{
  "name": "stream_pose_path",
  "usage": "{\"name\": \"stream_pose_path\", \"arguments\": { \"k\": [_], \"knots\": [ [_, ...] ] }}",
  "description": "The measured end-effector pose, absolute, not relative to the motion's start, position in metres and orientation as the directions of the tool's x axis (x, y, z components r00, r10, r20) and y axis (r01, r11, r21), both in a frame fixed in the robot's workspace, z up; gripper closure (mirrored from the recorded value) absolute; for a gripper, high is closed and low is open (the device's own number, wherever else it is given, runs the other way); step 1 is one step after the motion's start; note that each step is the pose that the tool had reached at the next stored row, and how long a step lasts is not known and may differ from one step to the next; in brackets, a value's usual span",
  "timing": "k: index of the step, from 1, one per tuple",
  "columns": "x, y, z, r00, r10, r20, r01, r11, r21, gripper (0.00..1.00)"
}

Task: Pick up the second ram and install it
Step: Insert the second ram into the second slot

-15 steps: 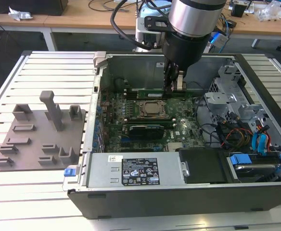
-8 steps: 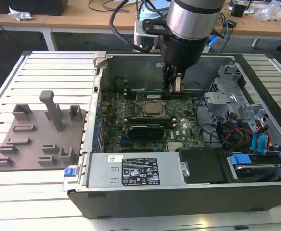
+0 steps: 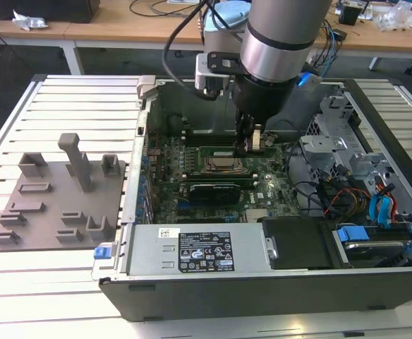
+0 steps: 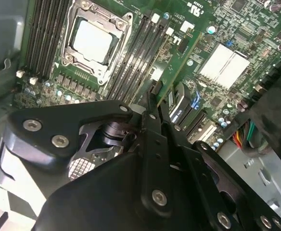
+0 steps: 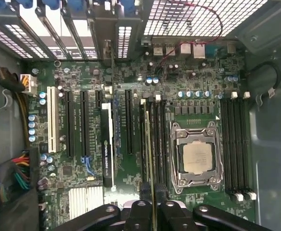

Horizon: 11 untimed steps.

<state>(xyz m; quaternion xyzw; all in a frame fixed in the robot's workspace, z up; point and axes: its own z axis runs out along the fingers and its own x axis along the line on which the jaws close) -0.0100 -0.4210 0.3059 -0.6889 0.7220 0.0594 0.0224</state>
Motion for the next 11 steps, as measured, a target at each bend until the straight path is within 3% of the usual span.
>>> {"name": "stream_pose_path", "arguments": {
  "k": [11],
  "knots": [
    [-0.011, -0.386, 0.282, -0.050, -0.992, -0.114, -0.998, 0.044, 0.055, 0.86]
  ]
}}
